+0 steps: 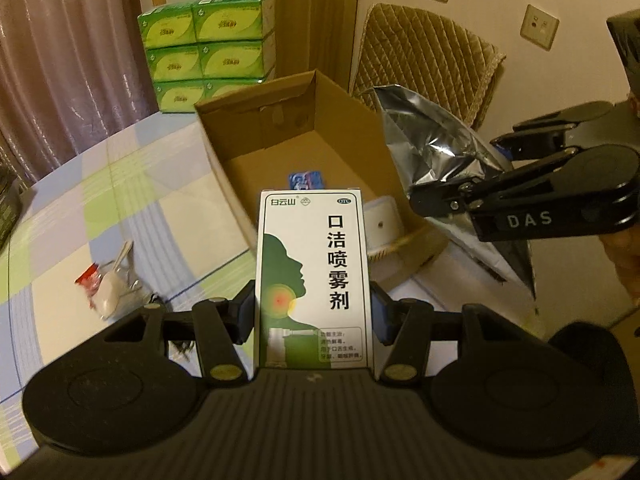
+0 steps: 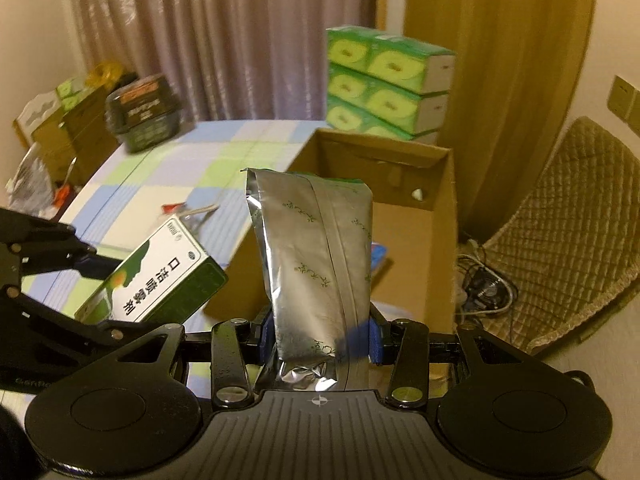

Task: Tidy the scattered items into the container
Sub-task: 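Carry the spray box and foil bag over the cardboard box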

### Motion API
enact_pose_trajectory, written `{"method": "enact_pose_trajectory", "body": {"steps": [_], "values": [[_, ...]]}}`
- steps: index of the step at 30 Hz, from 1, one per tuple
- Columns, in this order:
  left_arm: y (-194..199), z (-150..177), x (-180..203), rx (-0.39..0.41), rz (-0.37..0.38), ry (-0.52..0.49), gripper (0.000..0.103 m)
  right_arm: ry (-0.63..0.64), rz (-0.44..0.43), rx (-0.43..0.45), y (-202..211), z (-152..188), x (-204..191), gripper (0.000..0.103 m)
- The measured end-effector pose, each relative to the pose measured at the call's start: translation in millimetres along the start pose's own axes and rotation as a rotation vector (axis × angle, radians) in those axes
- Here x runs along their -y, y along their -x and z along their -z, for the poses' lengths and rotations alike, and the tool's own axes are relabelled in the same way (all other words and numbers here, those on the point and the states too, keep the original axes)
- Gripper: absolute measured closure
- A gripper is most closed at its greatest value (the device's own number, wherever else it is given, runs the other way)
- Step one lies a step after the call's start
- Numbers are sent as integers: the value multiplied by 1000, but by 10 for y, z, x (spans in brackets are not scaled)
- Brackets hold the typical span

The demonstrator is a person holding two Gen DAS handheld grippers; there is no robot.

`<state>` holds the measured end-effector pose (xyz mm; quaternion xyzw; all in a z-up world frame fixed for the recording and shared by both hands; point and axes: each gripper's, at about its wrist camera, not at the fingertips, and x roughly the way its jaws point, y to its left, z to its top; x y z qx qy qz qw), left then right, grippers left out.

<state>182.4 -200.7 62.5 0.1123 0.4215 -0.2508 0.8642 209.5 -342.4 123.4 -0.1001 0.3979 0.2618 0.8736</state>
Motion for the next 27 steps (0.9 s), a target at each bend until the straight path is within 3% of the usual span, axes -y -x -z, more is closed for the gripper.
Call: {"method": "enact_pose_trajectory", "body": {"steps": [13,27], "values": [[-407,-430,39,18,13,51,52,-127,15,21,-180,-177,506,62],[-783,-592,-130,21,5,173,52,-209,22,27,-554,-368,765,62]]}}
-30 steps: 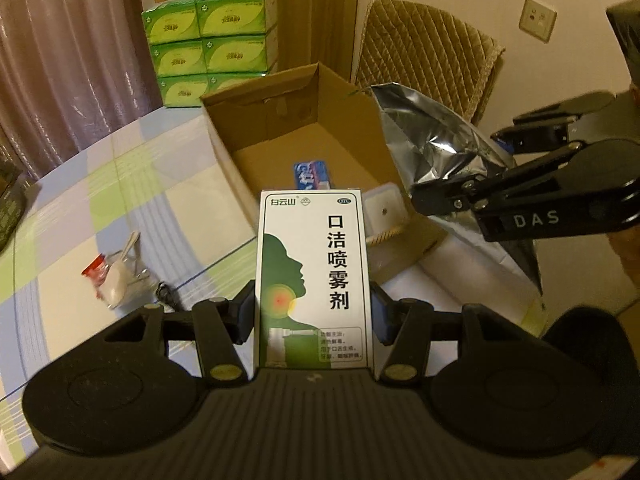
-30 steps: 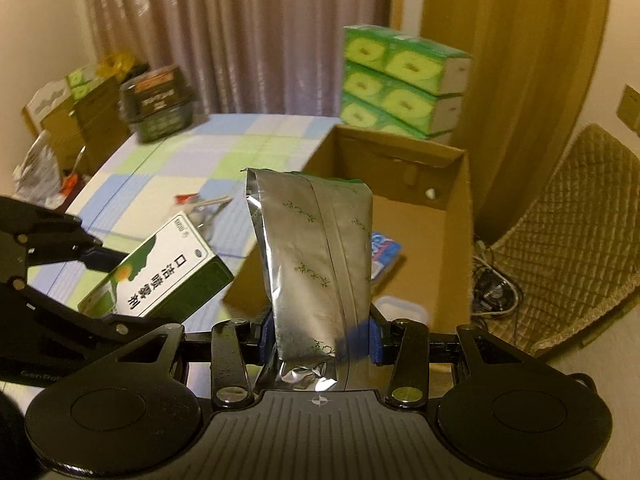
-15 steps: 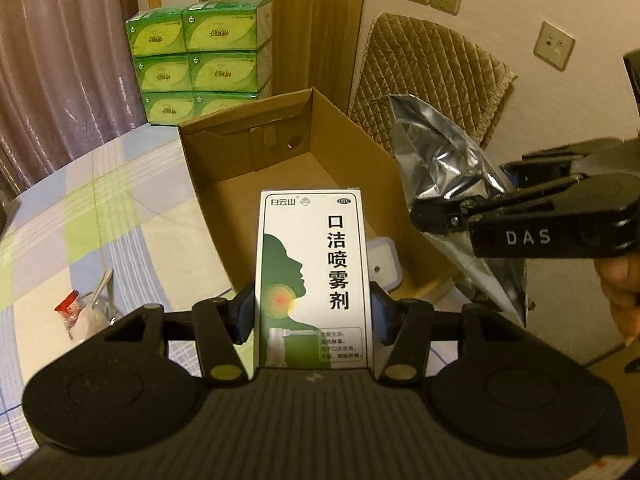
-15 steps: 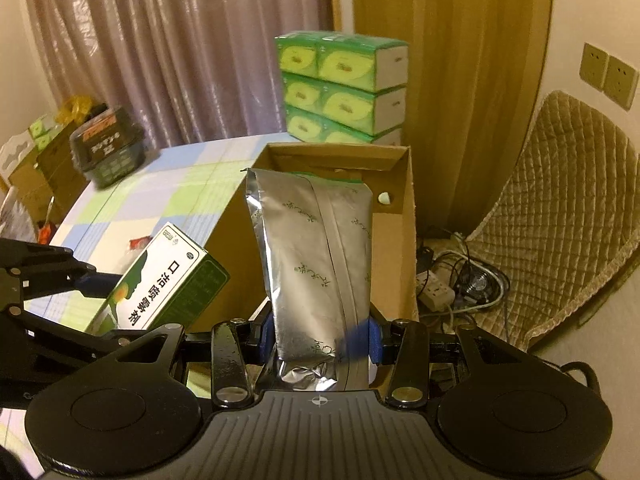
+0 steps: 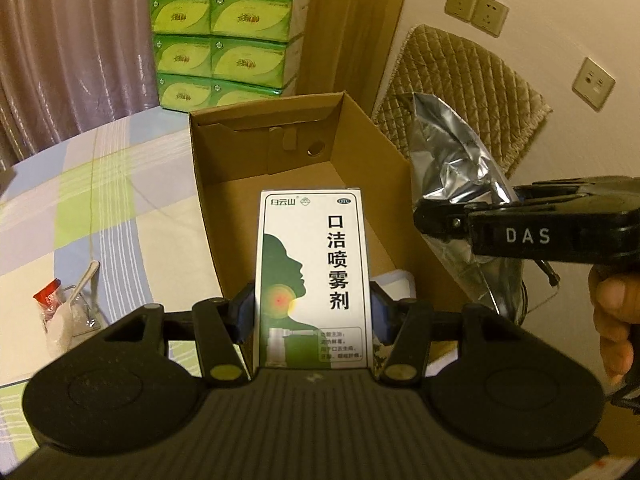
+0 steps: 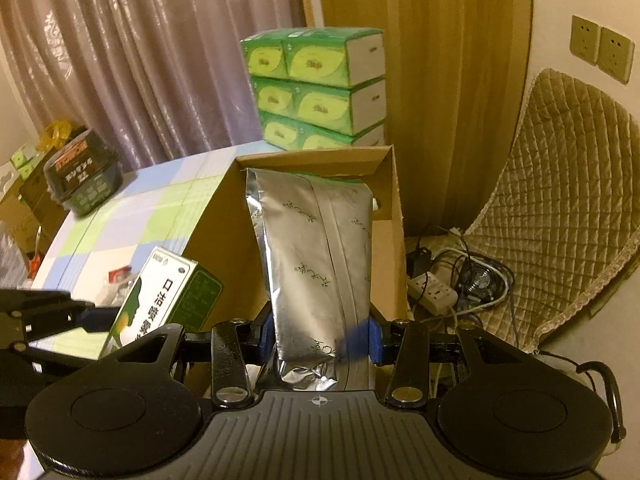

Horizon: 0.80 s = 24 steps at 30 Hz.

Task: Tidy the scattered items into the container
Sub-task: 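Carry the spray box and foil bag over the cardboard box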

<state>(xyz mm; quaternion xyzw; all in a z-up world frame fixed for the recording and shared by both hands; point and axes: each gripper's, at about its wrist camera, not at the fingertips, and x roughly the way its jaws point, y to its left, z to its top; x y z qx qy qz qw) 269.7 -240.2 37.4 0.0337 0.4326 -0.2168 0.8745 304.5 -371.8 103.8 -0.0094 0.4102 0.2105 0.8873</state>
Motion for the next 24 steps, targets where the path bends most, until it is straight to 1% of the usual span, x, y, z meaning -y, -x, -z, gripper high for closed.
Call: {"method": "enact_pose_trajectory", "body": {"steps": [10,24], "values": [[-174,-67,-46,5,14,59,52,-17,8,4,-160,-98,79,62],[-260,-69,-52,-5,25,82,52,-40,14,8,-227,-141,125,62]]}}
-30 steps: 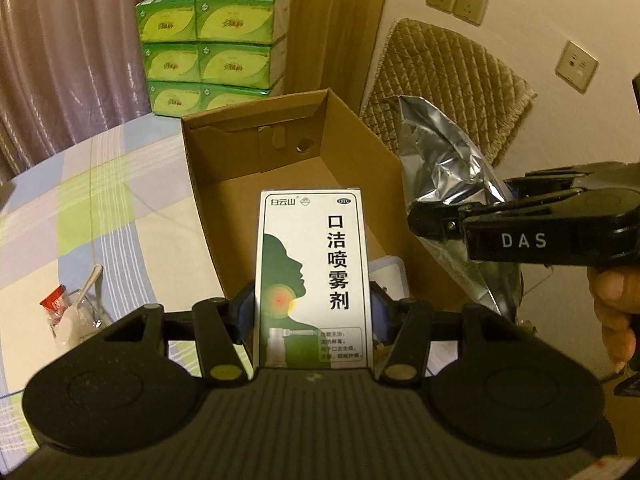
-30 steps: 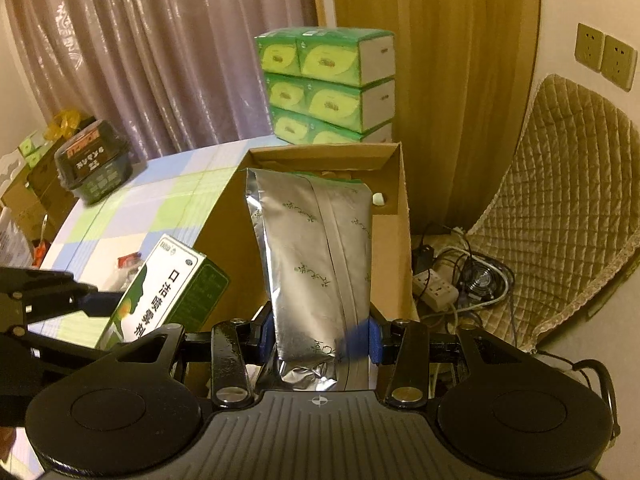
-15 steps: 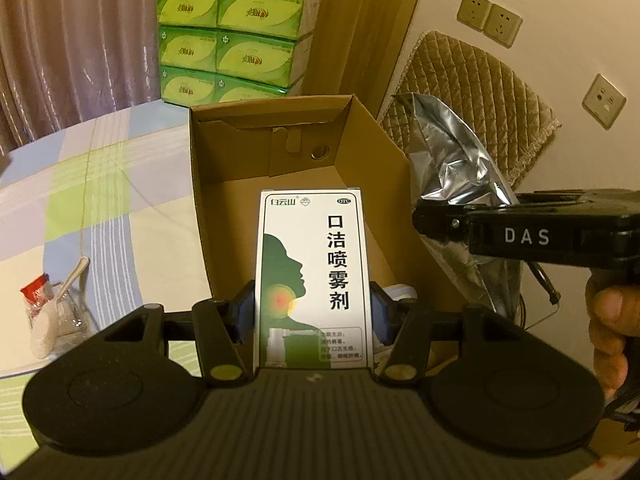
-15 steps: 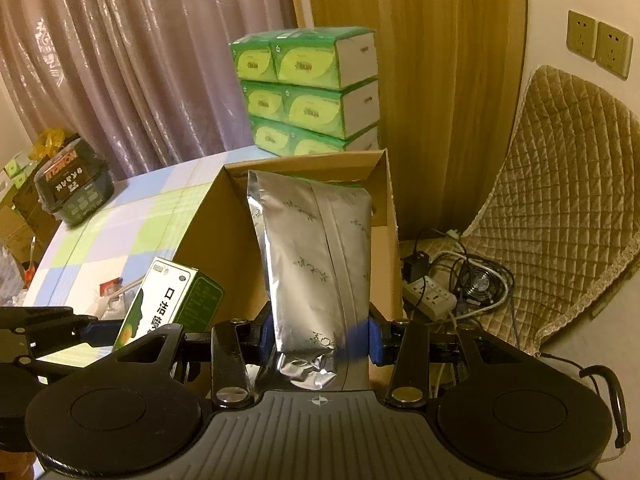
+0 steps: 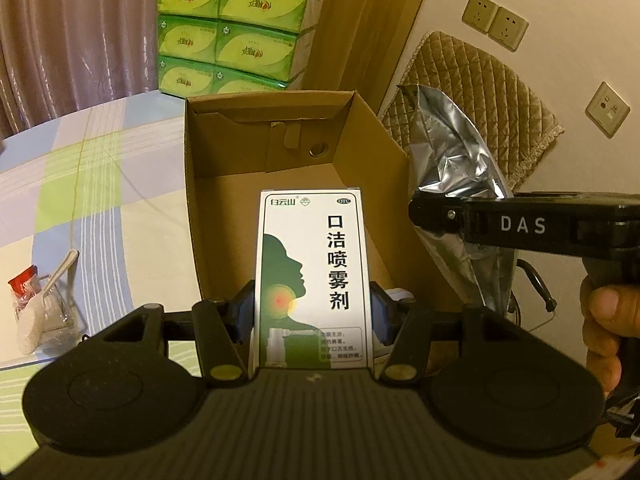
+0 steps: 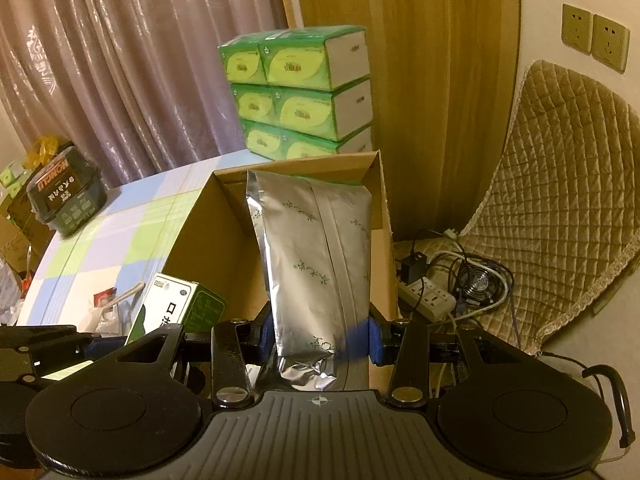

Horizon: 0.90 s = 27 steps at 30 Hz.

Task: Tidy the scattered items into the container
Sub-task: 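Carry the spray box and foil bag over the cardboard box, then open both grippers to drop the spray box and foil bag inside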

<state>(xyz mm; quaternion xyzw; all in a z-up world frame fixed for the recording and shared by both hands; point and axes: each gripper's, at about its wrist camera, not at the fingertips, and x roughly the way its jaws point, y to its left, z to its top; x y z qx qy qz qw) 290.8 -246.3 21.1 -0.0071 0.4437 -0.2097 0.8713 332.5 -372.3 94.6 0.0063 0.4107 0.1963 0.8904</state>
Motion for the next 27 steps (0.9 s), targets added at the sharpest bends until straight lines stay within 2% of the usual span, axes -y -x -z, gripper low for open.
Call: {"method": "enact_pose_trajectory", "body": {"steps": [5,6,7,15,18,27], "values": [[-6,-17,-16,11,4,9,51,-1,2,-2,-21,-2,7,62],[-3,-23,-25,14,2,12,40,-1,4,-2,-25,-1,8,62],[5,-26,-31,22,-1,15,36,-2,5,-1,-31,1,11,62],[38,15,-68,25,-26,-12,36,-1,3,-11,-63,33,7,64],[51,40,-83,25,-30,-15,36,3,-2,-10,-65,38,-15,71],[83,71,-123,26,-33,-10,35,35,-11,-8,-59,14,-136,71]]}}
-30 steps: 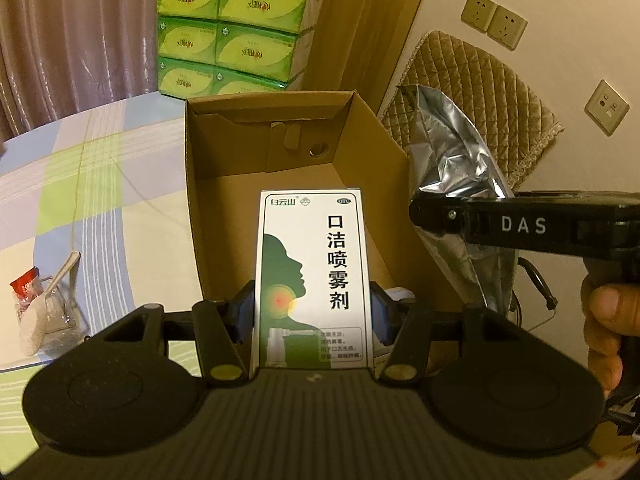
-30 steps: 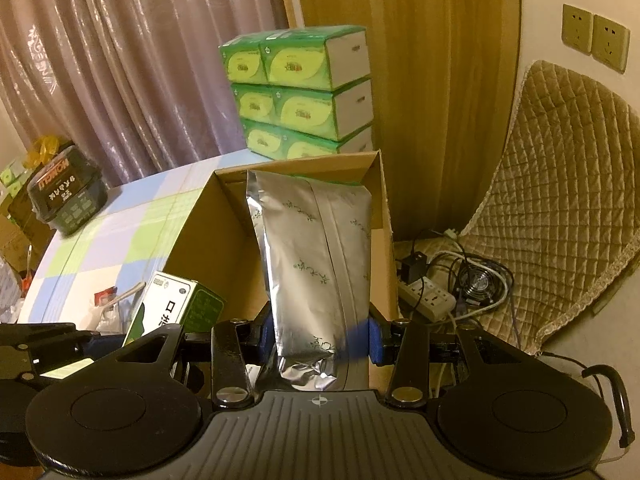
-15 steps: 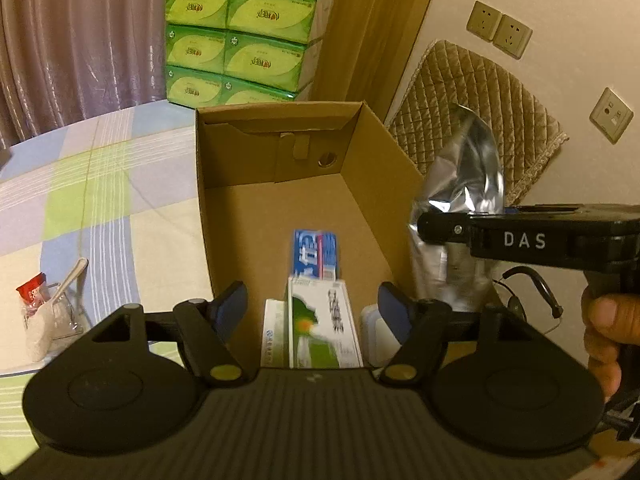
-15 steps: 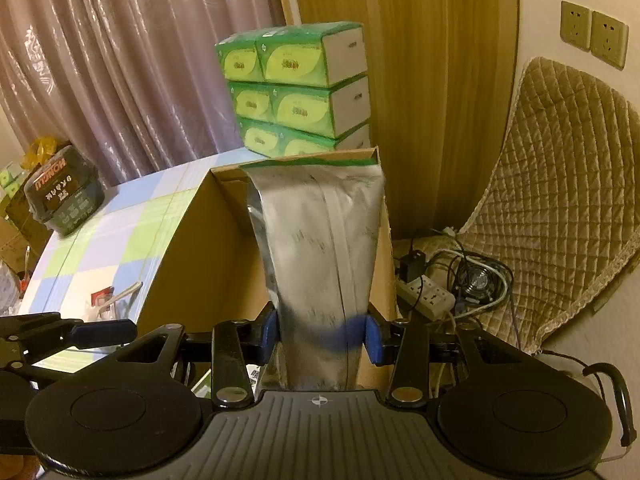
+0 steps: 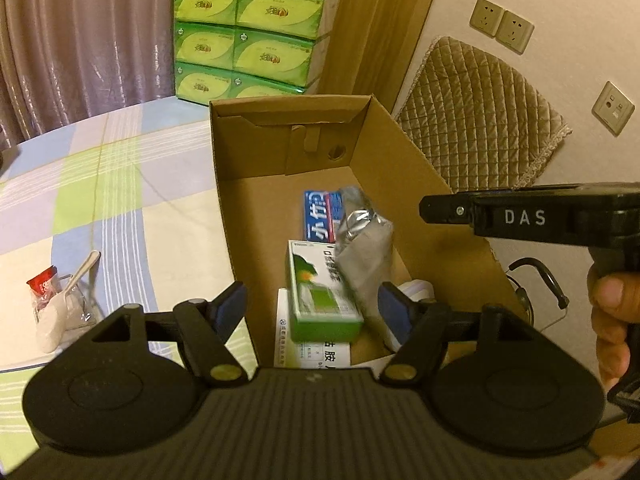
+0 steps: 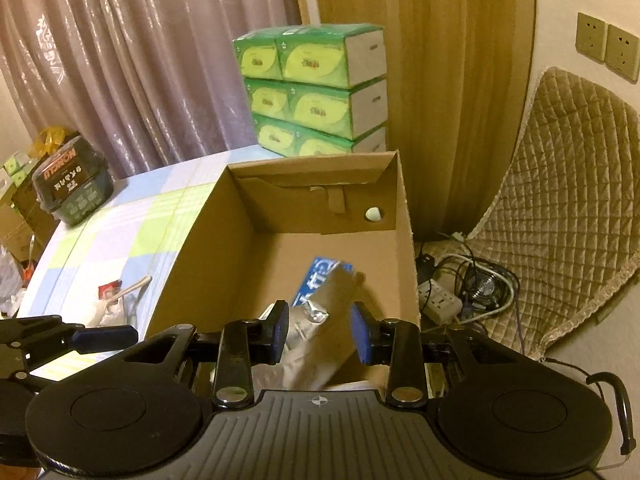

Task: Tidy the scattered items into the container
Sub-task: 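Open both grippers to drop the spray box and foil bag inside, then move both grippers back toward the cable and plastic item on the table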

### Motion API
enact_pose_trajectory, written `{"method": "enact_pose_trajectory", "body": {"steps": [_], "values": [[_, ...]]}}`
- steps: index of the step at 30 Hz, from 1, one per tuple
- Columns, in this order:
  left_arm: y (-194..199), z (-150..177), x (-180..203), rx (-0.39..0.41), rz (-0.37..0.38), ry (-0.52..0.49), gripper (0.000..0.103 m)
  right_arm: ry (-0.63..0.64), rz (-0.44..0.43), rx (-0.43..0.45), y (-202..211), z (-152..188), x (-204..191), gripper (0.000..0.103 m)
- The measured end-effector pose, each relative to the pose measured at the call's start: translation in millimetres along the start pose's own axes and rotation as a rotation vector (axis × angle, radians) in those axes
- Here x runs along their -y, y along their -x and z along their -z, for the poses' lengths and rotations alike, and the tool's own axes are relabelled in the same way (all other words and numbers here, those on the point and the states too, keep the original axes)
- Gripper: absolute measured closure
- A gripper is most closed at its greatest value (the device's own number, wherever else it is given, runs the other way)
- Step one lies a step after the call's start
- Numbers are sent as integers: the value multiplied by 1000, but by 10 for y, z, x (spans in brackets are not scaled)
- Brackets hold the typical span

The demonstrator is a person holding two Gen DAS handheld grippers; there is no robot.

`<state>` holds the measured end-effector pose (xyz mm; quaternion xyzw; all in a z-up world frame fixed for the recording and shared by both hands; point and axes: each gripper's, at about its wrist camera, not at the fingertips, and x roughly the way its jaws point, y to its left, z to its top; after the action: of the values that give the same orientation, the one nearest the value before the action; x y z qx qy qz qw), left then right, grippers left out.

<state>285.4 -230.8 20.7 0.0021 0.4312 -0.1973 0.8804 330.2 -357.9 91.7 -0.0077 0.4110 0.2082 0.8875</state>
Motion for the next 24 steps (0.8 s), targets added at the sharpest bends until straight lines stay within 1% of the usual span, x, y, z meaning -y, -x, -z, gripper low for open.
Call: {"method": "enact_pose_trajectory", "body": {"steps": [14,17,18,19,21,24], "values": [[139,101,-101,7,-5,8,35,-10,3,0,45,85,-25,71],[193,121,-131,12,-9,10,34,-20,4,-3,69,106,-14,70],[212,124,-139,14,-11,11,32,-23,5,-4,79,117,-11,67],[234,133,-153,16,-13,12,29,-27,6,-5,95,134,-10,59],[289,164,-187,22,-17,12,27,-29,6,0,129,158,-17,47],[383,229,-260,30,-25,18,25,-22,7,3,184,188,-42,45]]}}
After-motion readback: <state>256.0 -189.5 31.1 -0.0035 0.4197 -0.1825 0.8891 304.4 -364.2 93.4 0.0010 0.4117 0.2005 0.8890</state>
